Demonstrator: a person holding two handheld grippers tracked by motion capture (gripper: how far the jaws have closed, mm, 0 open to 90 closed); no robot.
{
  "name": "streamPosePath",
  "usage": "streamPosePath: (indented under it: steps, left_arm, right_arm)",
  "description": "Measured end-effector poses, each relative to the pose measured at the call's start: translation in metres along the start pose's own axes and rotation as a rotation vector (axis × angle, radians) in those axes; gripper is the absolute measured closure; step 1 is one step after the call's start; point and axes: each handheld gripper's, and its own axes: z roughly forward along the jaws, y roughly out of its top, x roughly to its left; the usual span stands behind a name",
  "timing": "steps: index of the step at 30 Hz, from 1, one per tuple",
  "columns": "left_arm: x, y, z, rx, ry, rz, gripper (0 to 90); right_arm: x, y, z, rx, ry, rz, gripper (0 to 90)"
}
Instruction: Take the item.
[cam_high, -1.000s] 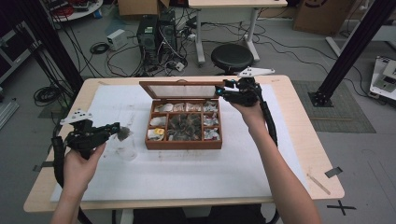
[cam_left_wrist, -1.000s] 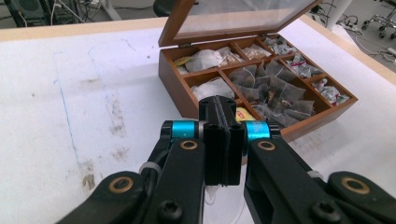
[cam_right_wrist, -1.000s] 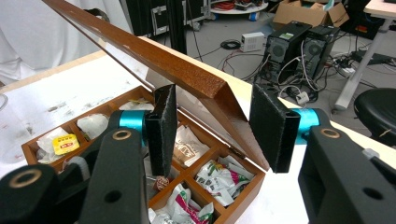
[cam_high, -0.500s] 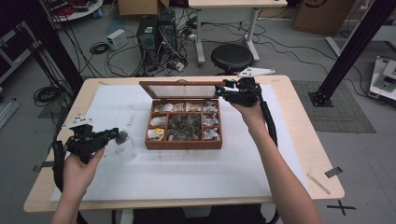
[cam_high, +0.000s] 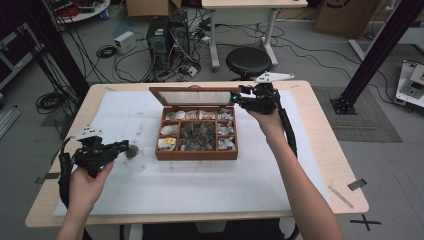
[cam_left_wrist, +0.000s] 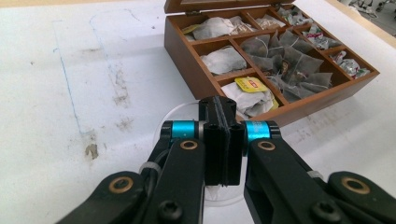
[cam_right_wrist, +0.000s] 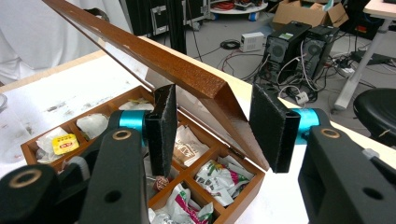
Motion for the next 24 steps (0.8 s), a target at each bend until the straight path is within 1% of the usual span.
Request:
streamPosePath:
  steps: [2, 8, 16, 18, 23, 24]
  left_arm:
    - [-0.0003, -0.0005, 0.0013, -0.001, 0.002, -0.005, 89.4]
    - [0.0003, -0.0017, 0.0026, 0.01, 0.003, 0.0, 89.3]
    - [0.0002, -0.0023, 0.0021, 0.004, 0.017, 0.001, 88.8]
    - [-0.0002, -0.002, 0.0015, -0.002, 0.017, -0.003, 86.2]
    - [0.0012, -0.0014, 0.0006, -0.009, 0.021, -0.012, 73.0]
    - [0.0012, -0.0013, 0.0001, -0.014, 0.022, -0.017, 71.5]
  right_arm:
    - [-0.0001, 0.0, 0.0001, -0.001, 0.0, 0.0, 53.2]
    - [-0.0001, 0.0, 0.0, 0.0, 0.0, -0.001, 53.2]
    - [0.0, -0.0001, 0.0, -0.001, 0.0, 0.0, 53.2]
    - [0.0, -0.0001, 0.0, -0.001, -0.001, -0.001, 53.2]
    - [0.0, -0.0001, -0.0001, 0.0, 0.0, -0.002, 53.2]
    - [0.0001, -0.0002, -0.0001, 0.0, 0.0, 0.0, 53.2]
